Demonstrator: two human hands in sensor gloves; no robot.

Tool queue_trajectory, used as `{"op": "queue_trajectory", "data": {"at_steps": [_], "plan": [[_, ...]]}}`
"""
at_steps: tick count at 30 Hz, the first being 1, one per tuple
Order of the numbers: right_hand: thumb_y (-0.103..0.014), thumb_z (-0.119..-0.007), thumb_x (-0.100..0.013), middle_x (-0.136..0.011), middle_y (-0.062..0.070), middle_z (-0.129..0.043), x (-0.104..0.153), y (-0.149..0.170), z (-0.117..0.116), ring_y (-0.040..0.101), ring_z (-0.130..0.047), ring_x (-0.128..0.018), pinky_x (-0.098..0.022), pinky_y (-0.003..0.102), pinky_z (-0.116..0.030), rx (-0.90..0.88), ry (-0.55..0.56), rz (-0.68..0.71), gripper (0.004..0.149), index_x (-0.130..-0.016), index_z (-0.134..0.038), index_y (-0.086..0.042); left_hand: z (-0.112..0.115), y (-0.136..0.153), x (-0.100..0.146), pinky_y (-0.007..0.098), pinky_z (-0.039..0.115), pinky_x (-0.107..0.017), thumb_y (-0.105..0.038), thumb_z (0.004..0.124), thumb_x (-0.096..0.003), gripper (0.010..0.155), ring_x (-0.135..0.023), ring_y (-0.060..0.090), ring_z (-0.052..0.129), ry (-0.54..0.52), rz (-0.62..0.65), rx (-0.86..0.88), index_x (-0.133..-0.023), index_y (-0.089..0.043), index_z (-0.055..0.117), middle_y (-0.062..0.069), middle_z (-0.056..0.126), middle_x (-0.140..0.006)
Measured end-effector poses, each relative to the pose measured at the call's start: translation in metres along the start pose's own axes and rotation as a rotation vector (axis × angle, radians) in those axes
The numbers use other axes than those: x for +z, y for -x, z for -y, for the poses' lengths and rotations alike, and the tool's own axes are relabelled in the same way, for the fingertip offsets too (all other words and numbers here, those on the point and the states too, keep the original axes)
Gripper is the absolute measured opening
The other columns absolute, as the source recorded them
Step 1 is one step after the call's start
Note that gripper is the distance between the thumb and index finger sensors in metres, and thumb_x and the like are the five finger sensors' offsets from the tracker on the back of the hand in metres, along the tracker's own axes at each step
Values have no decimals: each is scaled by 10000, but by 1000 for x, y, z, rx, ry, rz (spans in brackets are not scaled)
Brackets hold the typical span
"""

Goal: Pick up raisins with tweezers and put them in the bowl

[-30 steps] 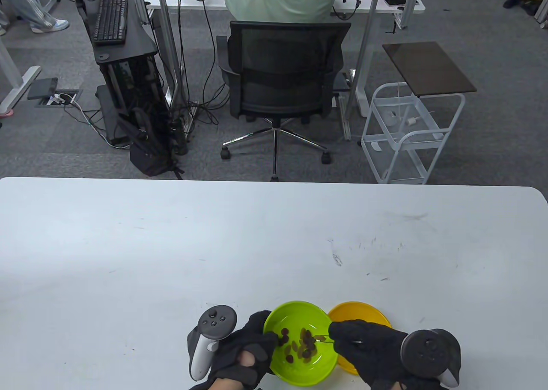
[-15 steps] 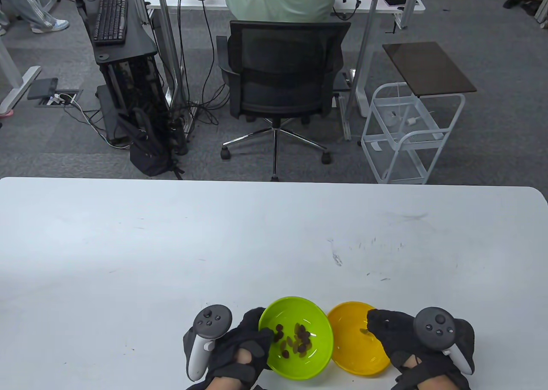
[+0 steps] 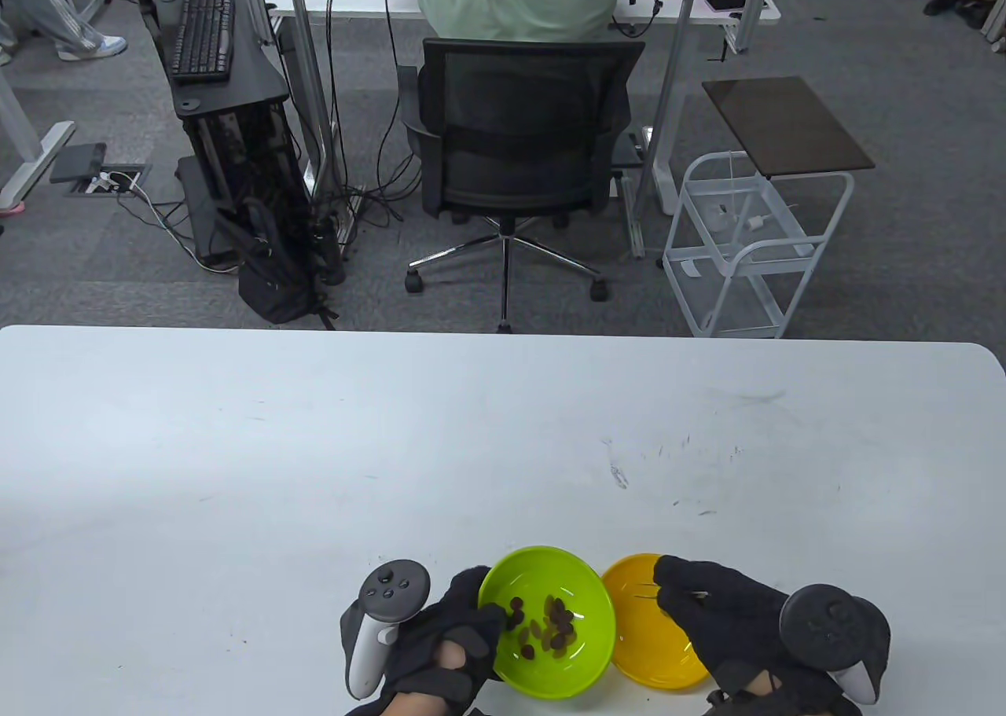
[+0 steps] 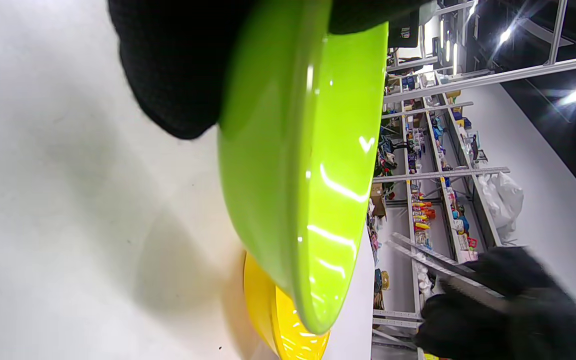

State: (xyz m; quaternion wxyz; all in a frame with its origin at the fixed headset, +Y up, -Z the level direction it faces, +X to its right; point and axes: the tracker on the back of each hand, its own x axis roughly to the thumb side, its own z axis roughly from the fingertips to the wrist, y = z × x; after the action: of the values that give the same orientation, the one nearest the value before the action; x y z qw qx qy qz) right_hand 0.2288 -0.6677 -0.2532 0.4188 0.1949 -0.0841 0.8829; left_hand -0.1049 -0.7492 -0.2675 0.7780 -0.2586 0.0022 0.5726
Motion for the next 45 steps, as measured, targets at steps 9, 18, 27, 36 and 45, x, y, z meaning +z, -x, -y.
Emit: {"op": "queue_trajectory", "data": {"at_steps": [9,18,27,36,45], "plan": [[-409,-878,-497,-813,78,-894,3,-37,-45,319,-995,-553,-366,519,-815,54,-211,147,404,-857,-904,-227,7,-2,-1,333,968,-461,-295,659,-519,658,-809,380,971,50,5,-6,-1100,-124,401,136,590,-1071],[-396,-871,-503,-828,75,-883,3,-35,-60,319,-993,-565,-371,522,-813,82,-322,117,407,-871,-890,-224,16,-6,-2,339,967,-456,-293,661,-519,658,-803,390,971,124,28,-23,-1101,-123,405,139,595,-1071],[-392,-865,-505,-820,83,-887,3,-34,-57,324,-991,-562,-371,524,-811,55,-325,97,403,-864,-892,-211,17,-7,-2,339,968,-450,-297,661,-519,657,-798,388,975,133,26,-23,-1101,-123,411,141,601,-1068],[-387,-862,-508,-821,87,-884,2,-34,-58,326,-992,-562,-371,526,-811,53,-347,95,407,-870,-888,-204,17,-8,-2,339,969,-443,-300,663,-518,655,-789,391,979,140,23,-30,-1100,-122,420,144,611,-1063],[-397,-862,-500,-790,80,-911,2,-34,-60,321,-1000,-544,-369,524,-811,80,-341,112,385,-829,-915,-204,17,-7,-2,337,970,-440,-305,662,-519,653,-785,390,983,138,26,-31,-1100,-125,423,142,614,-1062]]}}
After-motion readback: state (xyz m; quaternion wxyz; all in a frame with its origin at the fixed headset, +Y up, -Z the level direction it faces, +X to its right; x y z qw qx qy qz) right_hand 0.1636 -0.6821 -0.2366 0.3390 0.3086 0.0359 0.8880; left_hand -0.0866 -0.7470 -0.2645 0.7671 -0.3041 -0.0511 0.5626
